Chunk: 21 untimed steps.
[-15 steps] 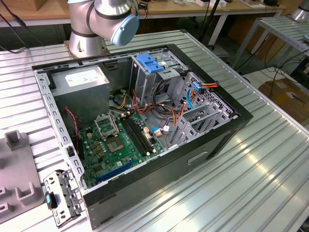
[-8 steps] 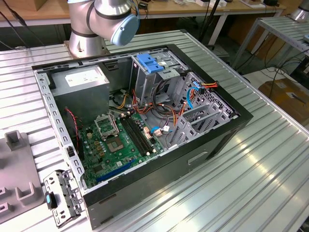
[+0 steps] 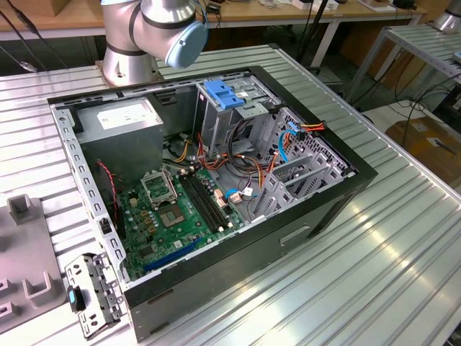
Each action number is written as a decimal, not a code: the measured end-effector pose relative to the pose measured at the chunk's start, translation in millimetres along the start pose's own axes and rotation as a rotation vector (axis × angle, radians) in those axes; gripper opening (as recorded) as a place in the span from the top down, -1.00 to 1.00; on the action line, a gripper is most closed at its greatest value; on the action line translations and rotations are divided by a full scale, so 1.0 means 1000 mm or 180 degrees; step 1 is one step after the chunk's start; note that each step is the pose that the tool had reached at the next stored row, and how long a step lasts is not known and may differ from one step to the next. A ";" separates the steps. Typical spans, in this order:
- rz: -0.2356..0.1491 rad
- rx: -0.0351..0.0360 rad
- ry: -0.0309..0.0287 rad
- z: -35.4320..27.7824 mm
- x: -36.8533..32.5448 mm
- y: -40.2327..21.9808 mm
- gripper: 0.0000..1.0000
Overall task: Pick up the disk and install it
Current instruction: 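Pick up the disk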
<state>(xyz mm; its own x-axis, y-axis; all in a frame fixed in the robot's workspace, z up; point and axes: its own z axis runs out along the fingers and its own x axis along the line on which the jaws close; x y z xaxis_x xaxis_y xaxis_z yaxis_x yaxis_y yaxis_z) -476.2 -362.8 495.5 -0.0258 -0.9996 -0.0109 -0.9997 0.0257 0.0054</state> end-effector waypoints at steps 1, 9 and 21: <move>0.0000 -0.0001 -0.0001 -0.0010 0.0000 0.0000 0.25; 0.0000 -0.0001 -0.0007 -0.0013 0.0000 0.0000 0.25; 0.0000 -0.0001 -0.0007 -0.0013 -0.0001 -0.0085 0.25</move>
<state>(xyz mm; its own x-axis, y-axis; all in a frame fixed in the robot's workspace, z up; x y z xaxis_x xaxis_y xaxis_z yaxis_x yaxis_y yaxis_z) -467.7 -363.0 496.8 -0.0258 -0.9996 -0.0130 -0.9997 0.0257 0.0058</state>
